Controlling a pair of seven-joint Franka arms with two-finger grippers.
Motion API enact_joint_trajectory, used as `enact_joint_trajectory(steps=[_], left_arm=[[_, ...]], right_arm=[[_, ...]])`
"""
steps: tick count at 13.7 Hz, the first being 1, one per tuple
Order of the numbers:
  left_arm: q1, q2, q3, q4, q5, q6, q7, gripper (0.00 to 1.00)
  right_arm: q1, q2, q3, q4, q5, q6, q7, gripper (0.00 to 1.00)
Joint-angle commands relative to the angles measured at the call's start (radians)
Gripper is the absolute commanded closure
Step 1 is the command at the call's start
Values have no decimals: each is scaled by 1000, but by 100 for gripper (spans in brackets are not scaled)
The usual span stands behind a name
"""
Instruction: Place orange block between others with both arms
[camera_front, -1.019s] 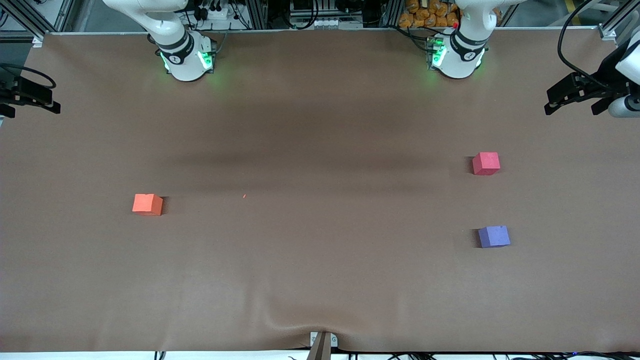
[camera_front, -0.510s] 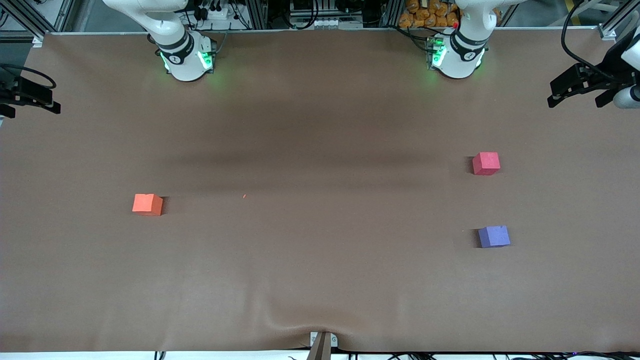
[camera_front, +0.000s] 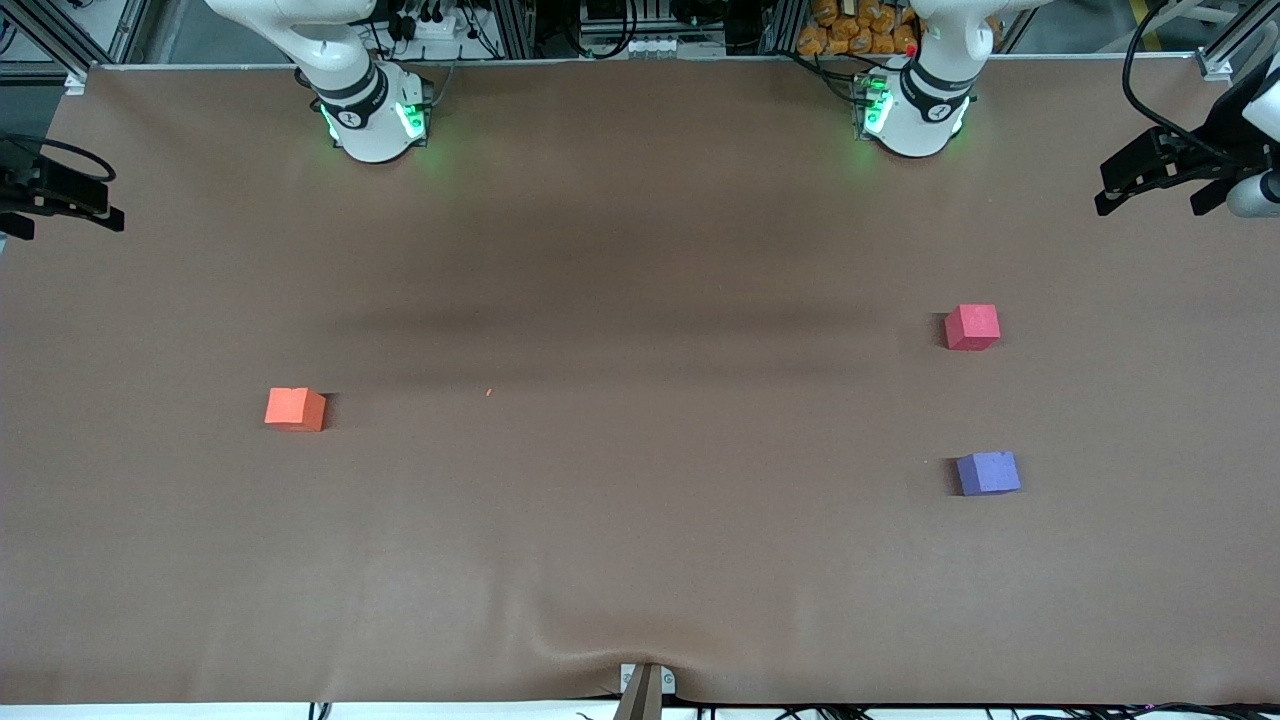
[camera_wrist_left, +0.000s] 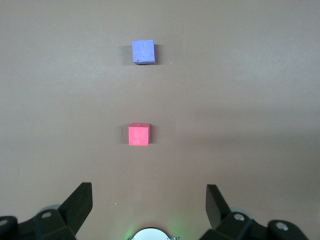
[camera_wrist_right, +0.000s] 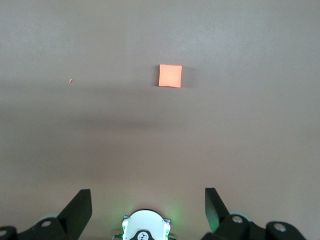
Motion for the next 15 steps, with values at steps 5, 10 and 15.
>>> enact_joint_trajectory(steps=[5,10,15], left_arm=[[10,7,-4,7,-7,-1,34,0],[10,21,-4,19,-7,-1,34,0],[10,30,-4,21,-4,0,34,0]], right_arm=[[3,29,-2,-2,17,40,14,0],[5,108,-2,-4,15,101,16,0],[-1,318,-2,-51,15,322,14,0]])
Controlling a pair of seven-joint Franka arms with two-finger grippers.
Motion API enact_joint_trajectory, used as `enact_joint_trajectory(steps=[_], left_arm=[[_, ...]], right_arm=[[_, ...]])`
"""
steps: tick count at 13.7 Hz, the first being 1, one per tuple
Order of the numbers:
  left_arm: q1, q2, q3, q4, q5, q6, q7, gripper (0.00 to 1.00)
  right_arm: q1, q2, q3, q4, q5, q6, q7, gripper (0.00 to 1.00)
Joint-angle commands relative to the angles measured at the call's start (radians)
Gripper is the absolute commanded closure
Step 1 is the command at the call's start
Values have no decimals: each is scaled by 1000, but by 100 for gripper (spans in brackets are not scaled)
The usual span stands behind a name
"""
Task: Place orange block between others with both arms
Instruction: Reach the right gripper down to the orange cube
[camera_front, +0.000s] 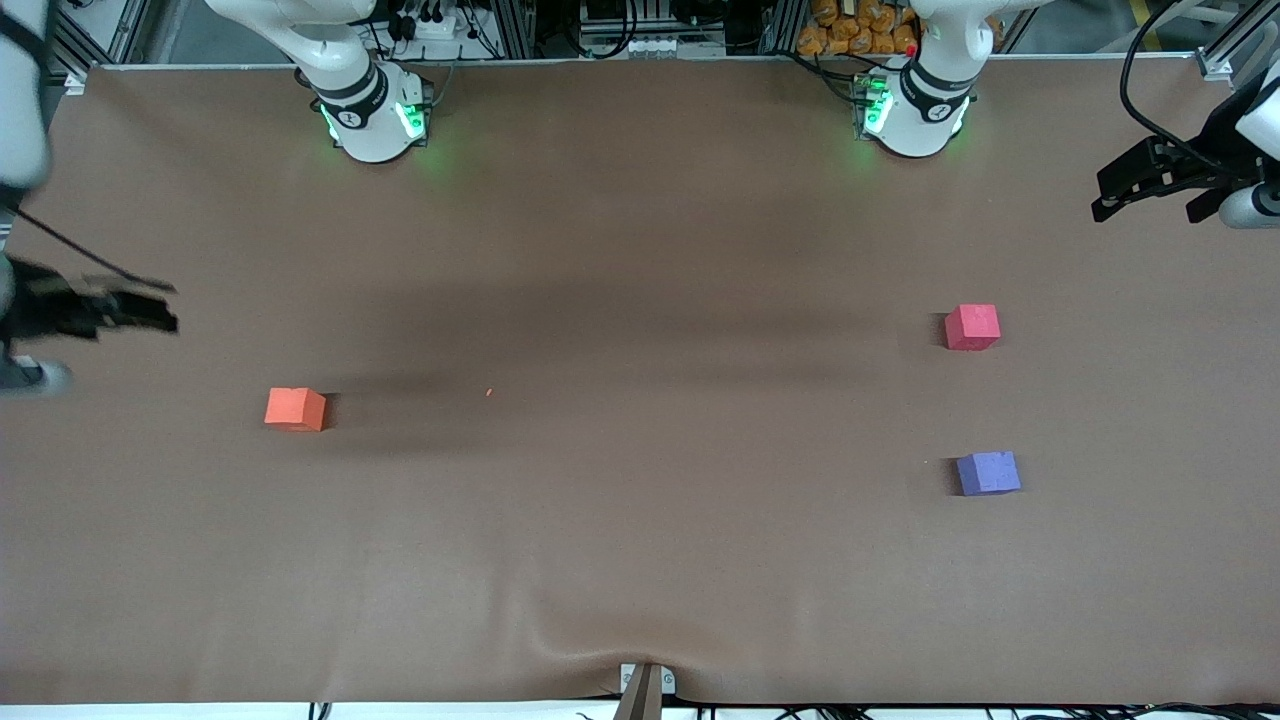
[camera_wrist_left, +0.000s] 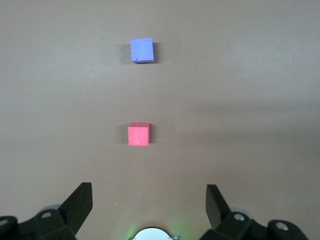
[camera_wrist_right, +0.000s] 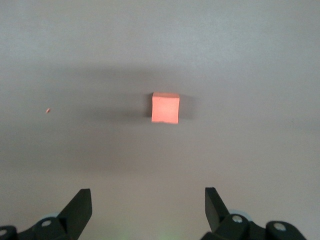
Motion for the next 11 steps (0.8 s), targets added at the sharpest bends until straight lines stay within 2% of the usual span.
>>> enact_joint_trajectory(steps=[1,6,11], left_arm=[[8,14,-6,19,-4,4,22,0],[10,20,-6,19,-5,12,22,0],[8,22,-6,19,-7,12,23,0]], right_arm=[[-3,109,-2,-42,13,127,14,0],[-15,212,-2,-200,14,380,14,0],[-13,267,-2,-213,14,422,14,0]])
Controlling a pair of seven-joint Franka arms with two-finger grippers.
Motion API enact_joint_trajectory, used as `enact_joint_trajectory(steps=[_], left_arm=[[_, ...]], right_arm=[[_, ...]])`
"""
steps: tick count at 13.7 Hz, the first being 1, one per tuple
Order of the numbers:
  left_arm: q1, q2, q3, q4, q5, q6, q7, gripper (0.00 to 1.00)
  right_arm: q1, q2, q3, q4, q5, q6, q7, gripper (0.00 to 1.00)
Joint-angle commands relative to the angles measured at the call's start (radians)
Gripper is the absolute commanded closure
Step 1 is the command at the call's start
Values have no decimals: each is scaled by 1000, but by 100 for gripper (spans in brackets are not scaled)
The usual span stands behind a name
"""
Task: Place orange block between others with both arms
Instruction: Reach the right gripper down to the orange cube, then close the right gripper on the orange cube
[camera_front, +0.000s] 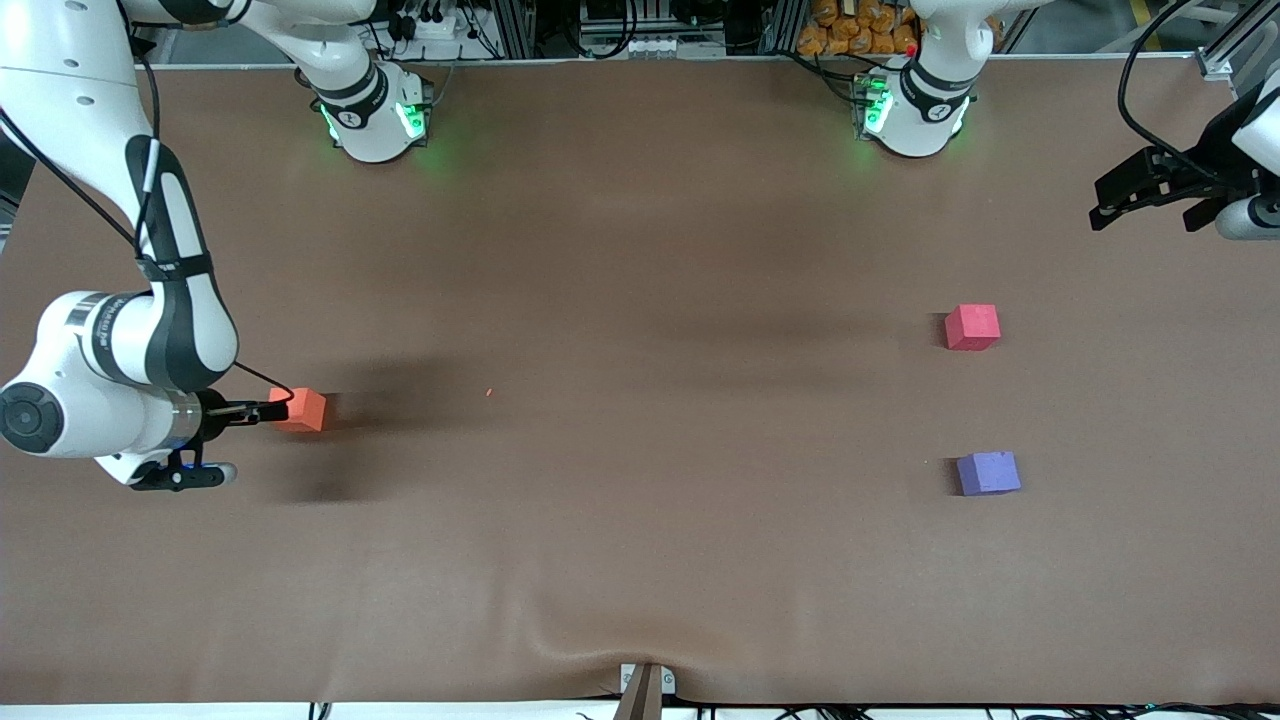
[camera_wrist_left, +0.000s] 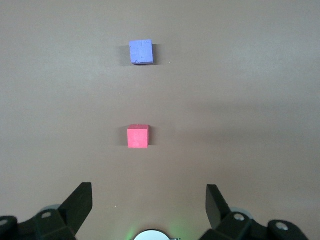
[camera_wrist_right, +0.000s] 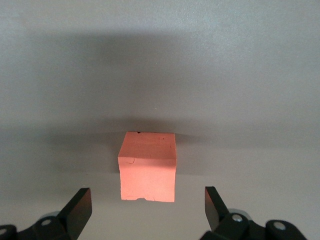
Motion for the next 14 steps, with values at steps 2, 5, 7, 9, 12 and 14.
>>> enact_joint_trajectory(steps=[2,5,7,9,12,14], left_arm=[[10,8,-7,18,-7,0,22,0],[10,8,-6,18,-5,0,22,0],[10,8,-6,18,-7,0,22,0],[10,19,-6,17,-7,6,21,0],[10,19,-6,17,-7,11,21,0],[10,19,-6,17,-7,12,22,0]], right_arm=[[-7,30,5,-11,14,49,10,0],[-4,41,5,-22,16,53,13,0],[-4,61,5,-22,16,57,13,0],[-3,73,5,-22,16,63,13,0],[-3,81,5,-29,16,62,13,0],[-3,81,5,-46,16,63,15,1]])
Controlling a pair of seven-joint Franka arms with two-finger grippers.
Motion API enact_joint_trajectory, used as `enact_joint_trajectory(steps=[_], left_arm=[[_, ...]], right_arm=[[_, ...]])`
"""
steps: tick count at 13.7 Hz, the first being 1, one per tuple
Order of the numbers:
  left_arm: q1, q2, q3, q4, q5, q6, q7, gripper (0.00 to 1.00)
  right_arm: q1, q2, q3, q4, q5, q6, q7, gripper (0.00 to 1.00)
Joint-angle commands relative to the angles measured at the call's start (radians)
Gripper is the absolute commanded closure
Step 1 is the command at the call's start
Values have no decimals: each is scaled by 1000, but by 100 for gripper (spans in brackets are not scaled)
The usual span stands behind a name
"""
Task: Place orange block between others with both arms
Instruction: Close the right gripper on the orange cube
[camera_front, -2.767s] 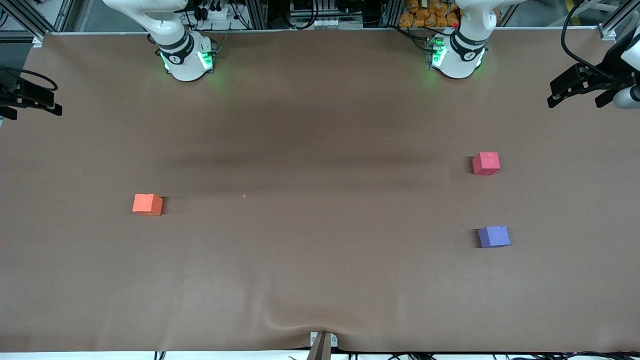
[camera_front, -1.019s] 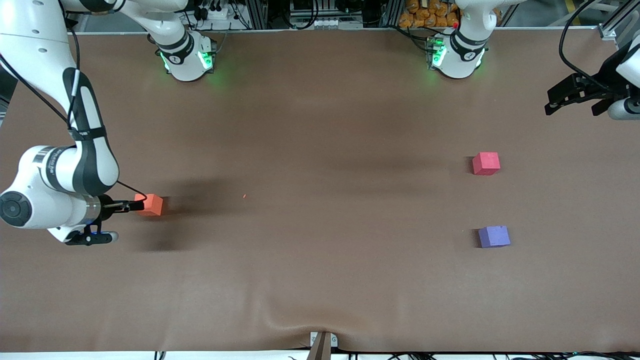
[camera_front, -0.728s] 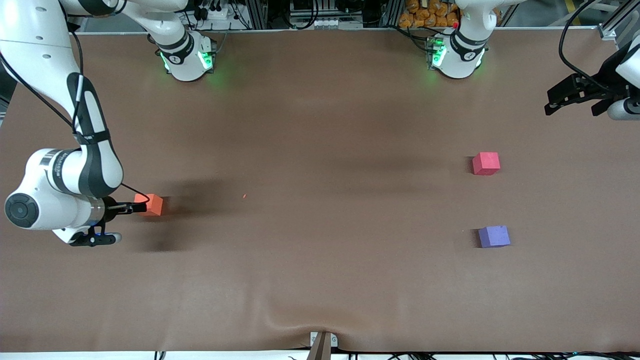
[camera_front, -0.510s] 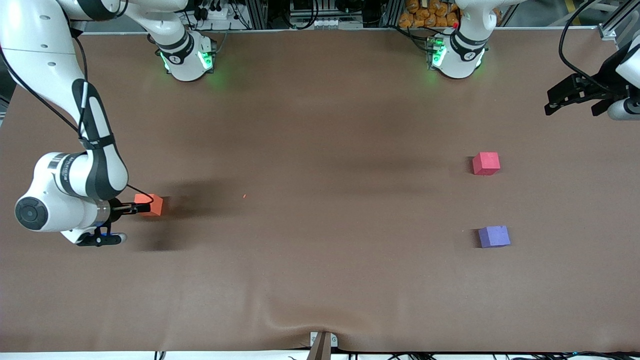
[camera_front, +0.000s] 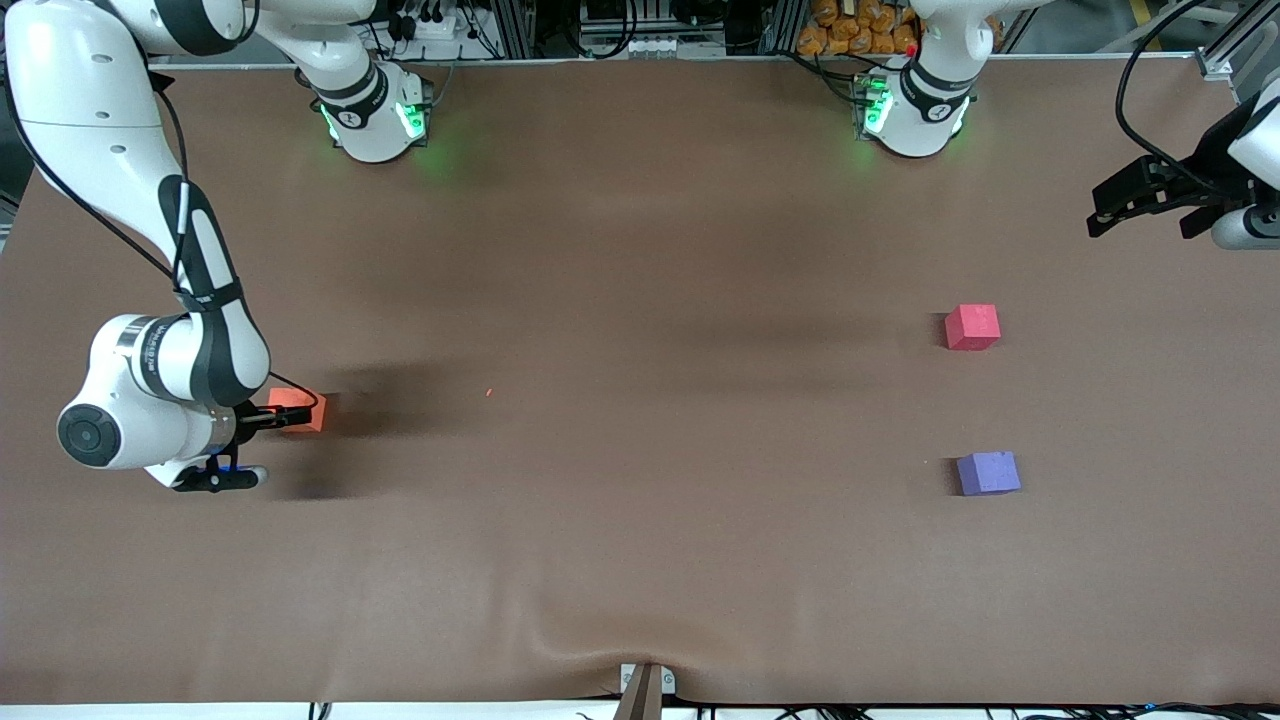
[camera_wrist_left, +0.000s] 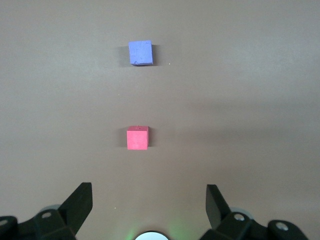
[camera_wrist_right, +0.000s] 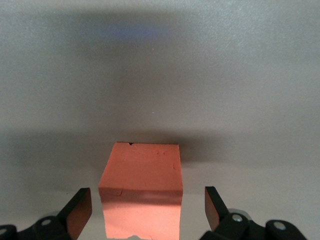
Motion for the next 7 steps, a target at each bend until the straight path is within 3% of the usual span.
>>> enact_joint_trajectory(steps=[1,7], left_arm=[[11,8,-5,17,-8,4,22,0],[10,4,-5,17,-10,4,22,0]], right_arm=[[-3,-8,4,-36,16,13,9,6],[0,-6,4,-33,28,15,9,36]])
